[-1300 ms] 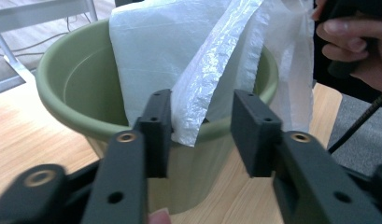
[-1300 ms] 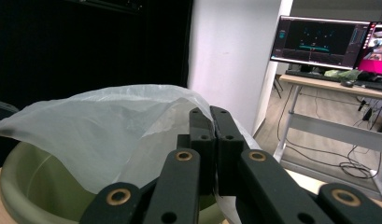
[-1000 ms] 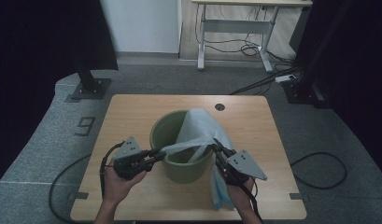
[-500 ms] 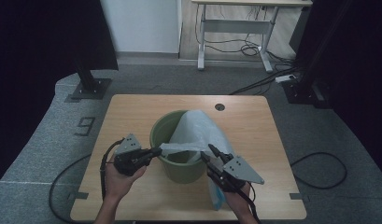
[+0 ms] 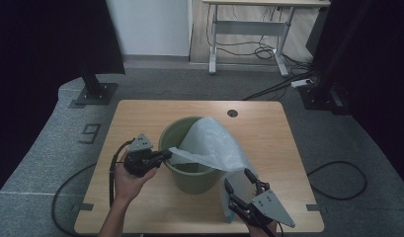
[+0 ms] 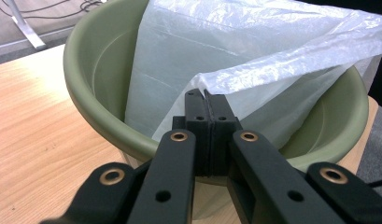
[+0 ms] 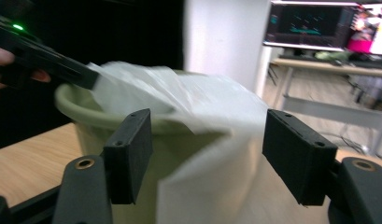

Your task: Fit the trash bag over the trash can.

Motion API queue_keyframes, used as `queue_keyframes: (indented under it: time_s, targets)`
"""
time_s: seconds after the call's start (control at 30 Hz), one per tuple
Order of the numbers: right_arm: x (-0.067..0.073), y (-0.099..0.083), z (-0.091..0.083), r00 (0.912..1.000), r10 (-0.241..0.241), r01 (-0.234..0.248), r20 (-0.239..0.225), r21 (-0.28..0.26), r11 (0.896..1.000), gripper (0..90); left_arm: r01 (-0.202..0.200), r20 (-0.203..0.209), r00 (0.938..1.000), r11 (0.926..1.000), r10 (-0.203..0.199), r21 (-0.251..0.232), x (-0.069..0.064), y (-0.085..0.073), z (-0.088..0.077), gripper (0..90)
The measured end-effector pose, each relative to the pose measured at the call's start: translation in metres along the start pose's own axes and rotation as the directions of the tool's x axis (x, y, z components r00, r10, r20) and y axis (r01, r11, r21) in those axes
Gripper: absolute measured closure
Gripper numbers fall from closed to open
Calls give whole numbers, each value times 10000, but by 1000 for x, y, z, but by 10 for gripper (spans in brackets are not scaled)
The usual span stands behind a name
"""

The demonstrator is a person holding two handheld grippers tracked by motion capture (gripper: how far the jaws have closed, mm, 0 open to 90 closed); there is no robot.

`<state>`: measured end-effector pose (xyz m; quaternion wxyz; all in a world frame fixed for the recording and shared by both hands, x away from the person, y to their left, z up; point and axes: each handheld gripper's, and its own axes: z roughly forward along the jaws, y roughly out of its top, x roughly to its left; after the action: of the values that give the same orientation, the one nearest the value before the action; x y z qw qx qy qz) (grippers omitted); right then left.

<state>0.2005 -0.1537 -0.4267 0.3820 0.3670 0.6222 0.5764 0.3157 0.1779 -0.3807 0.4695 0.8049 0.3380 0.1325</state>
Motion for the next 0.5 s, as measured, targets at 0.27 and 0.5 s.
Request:
queue_keyframes:
  time_s: [0.27, 0.5]
  targets:
    - [-14, -12, -7, 9950, 575, -587, 815, 118, 9982, 286, 47, 38, 10000, 10000, -47, -43, 1, 0, -1, 884]
    - [-20, -17, 2, 9911, 1125, -1166, 708, 574, 9915, 245, 38, 78, 10000, 10000, -38, -37, 1, 0, -1, 883]
